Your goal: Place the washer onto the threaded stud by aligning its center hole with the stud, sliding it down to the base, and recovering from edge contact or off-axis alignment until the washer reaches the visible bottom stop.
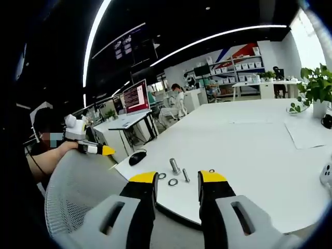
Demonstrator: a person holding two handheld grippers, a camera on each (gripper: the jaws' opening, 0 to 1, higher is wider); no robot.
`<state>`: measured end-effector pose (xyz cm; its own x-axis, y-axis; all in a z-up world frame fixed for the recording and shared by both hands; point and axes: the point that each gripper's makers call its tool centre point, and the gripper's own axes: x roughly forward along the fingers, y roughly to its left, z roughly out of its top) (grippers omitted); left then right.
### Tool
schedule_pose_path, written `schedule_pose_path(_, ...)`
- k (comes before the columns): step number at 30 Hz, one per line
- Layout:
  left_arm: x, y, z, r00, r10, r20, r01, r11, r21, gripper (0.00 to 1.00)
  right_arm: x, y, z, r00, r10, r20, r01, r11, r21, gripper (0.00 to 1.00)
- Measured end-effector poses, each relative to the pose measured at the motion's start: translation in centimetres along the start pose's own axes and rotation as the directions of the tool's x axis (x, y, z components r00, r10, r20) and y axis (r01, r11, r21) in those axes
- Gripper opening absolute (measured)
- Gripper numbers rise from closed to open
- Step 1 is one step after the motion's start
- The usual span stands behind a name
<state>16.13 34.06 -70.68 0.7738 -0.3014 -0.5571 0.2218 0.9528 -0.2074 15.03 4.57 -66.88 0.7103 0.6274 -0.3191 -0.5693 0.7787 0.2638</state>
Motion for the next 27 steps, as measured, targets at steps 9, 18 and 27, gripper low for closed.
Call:
schedule_pose_path(9, 0.3, 0.4, -0.4, 1.0, 0.012, -0.022, -0.012, 1.0, 0.009, 0.0, 0.1, 0.3, -0.1, 1.0, 0.027, -0.009, -0.027, 1.0, -0.006, 0.33)
schedule_pose_path(18, 0.4, 0.3, -0.2, 1.0, 0.022, -0.016, -0.022, 1.0, -0.002, 0.0, 0.1, 0.4, -0.3, 0.999, 0.05, -0.015, -0.05, 0.999, -0.011, 0.33)
schedule_pose_path(27, 0.1, -0.5, 0.0, 1.0, 0.017, 0.004, -0.017, 1.0, -0.022, 0.0, 0.2, 0.5, -0.4, 0.998, 0.059, -0.023, -0.059, 0.998, -0.011, 0.33)
